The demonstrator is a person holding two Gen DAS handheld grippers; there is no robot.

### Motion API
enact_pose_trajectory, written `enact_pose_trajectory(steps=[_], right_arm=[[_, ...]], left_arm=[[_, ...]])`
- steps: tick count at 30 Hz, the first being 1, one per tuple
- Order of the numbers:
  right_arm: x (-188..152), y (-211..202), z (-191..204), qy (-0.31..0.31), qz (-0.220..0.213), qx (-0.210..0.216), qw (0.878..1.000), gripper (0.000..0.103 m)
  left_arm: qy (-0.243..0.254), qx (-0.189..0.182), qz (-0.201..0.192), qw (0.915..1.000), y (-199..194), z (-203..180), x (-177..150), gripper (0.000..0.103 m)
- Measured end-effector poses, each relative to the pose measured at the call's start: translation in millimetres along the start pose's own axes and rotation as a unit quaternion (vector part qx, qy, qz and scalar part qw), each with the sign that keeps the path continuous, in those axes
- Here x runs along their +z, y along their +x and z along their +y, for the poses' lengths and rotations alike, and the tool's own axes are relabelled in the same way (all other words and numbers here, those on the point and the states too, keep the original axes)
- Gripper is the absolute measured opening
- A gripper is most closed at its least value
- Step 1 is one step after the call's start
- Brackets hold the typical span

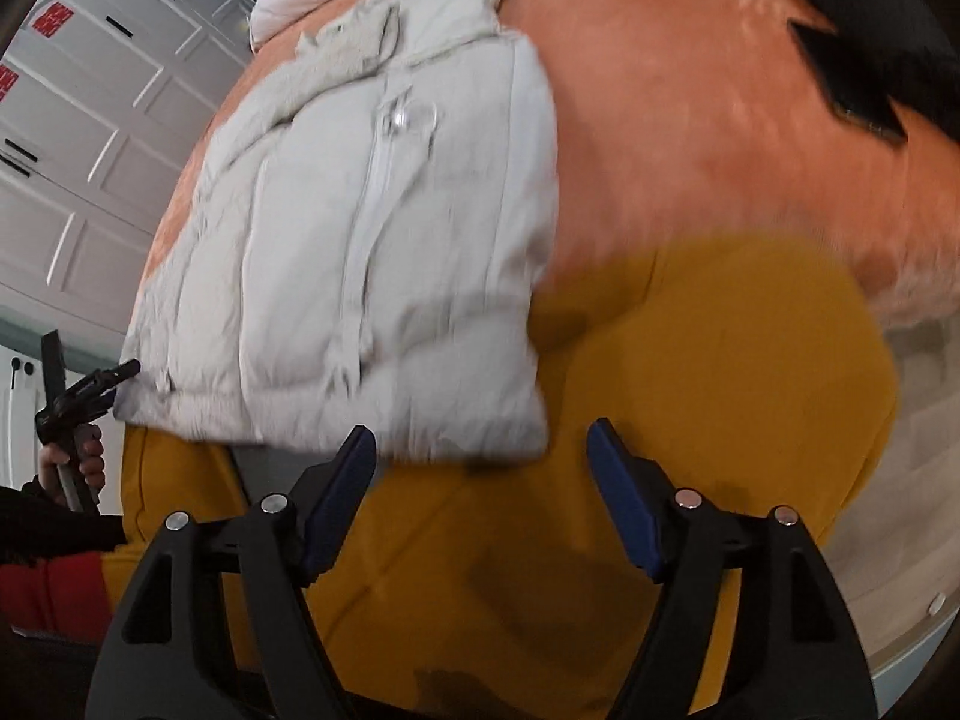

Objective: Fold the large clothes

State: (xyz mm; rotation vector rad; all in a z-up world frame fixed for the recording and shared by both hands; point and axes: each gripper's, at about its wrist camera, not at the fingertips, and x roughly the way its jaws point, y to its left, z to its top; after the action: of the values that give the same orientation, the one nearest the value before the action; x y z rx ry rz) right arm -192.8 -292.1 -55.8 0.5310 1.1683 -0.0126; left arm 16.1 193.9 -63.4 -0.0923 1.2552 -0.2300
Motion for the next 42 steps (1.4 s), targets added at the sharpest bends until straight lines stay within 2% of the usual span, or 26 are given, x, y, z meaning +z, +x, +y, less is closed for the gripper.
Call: enact_pose_trajectory(steps=[2, 5, 8, 9, 10, 11, 12, 13, 16, 19, 21, 23, 25, 27, 29, 30, 32, 33, 35, 36, 37, 39, 41, 42], right_arm=[[-8, -2, 4, -0.01, -0.013, 0.006, 1.0, 0.076], [-5, 8, 10, -0.017, -0.01, 0.016, 1.0, 0.076], [4, 17, 14, -0.019, -0.005, 0.024, 1.0, 0.076], [7, 19, 13, -0.016, -0.005, 0.029, 0.999, 0.075], [9, 19, 12, -0.011, -0.003, 0.031, 0.999, 0.068], [11, 21, 11, -0.008, 0.004, 0.027, 1.0, 0.049], [13, 24, 11, -0.009, 0.016, 0.019, 1.0, 0.036], [13, 23, 12, -0.013, 0.024, 0.023, 0.999, 0.015], [11, 5, 29, -0.067, 0.025, 0.023, 0.997, 0.009], [11, -28, 41, -0.111, 0.036, 0.038, 0.992, 0.008], [8, -50, 48, -0.148, 0.052, 0.027, 0.987, 0.008], [-1, -74, 58, -0.19, 0.077, 0.012, 0.979, 0.008], [-12, -95, 66, -0.212, 0.093, 0.014, 0.973, 0.008], [-15, -119, 76, -0.214, 0.073, 0.037, 0.973, 0.008], [-8, -144, 84, -0.208, 0.024, 0.069, 0.975, 0.007], [-2, -155, 87, -0.205, -0.004, 0.079, 0.976, 0.007], [14, -175, 90, -0.197, -0.069, 0.089, 0.974, 0.007], [21, -181, 92, -0.196, -0.09, 0.084, 0.973, 0.007], [40, -186, 95, -0.198, -0.128, 0.075, 0.969, 0.007], [45, -184, 96, -0.197, -0.134, 0.076, 0.968, 0.007], [51, -180, 96, -0.193, -0.136, 0.079, 0.968, 0.007], [51, -174, 96, -0.194, -0.128, 0.076, 0.97, 0.007], [37, -164, 97, -0.21, -0.108, 0.053, 0.97, 0.007], [29, -158, 93, -0.213, -0.095, 0.041, 0.972, 0.007]], left_arm=[[0.004, -0.015, -0.004, 0.9999, -3, -4, -12, 0.082], [0.017, -0.027, -0.01, 0.9994, -4, -15, -21, 0.081], [0.03, -0.05, -0.006, 0.9983, 2, -25, -22, 0.069], [0.031, -0.047, -0.005, 0.9984, 6, -26, -21, 0.06], [0.031, -0.049, -0.003, 0.9983, 7, -26, -20, 0.049], [0.029, -0.058, 0.0, 0.9979, 7, -26, -20, 0.042], [0.026, -0.066, 0.003, 0.9975, 7, -25, -20, 0.03], [0.026, -0.07, -0.001, 0.9972, 0, -25, -21, 0.018], [0.043, -0.081, -0.017, 0.9956, -29, -28, -21, 0.009], [0.078, -0.09, -0.027, 0.9925, -72, -36, -21, 0.006], [0.096, -0.094, -0.03, 0.9905, -103, -41, -25, 0.006], [0.097, -0.102, -0.033, 0.9895, -127, -45, -33, 0.005], [0.074, -0.124, -0.038, 0.9888, -152, -48, -46, 0.005], [0.05, -0.143, -0.069, 0.986, -177, -53, -57, 0.005], [0.049, -0.163, -0.139, 0.9756, -210, -63, -61, 0.004], [0.058, -0.161, -0.173, 0.9699, -224, -68, -61, 0.003], [0.086, -0.153, -0.256, 0.9507, -255, -79, -53, 0.0], [0.107, -0.131, -0.305, 0.9372, -271, -85, -46, 0.0], [0.124, -0.112, -0.335, 0.9273, -277, -91, -28, 0.0], [0.123, -0.098, -0.336, 0.9287, -274, -91, -20, 0.0], [0.119, -0.086, -0.317, 0.937, -263, -90, -8, 0.0], [0.085, -0.082, -0.238, 0.9639, -229, -77, 5, 0.0], [0.06, -0.074, -0.173, 0.9803, -198, -63, -1, 0.022], [0.035, -0.055, -0.121, 0.9906, -174, -50, -12, 0.043]])
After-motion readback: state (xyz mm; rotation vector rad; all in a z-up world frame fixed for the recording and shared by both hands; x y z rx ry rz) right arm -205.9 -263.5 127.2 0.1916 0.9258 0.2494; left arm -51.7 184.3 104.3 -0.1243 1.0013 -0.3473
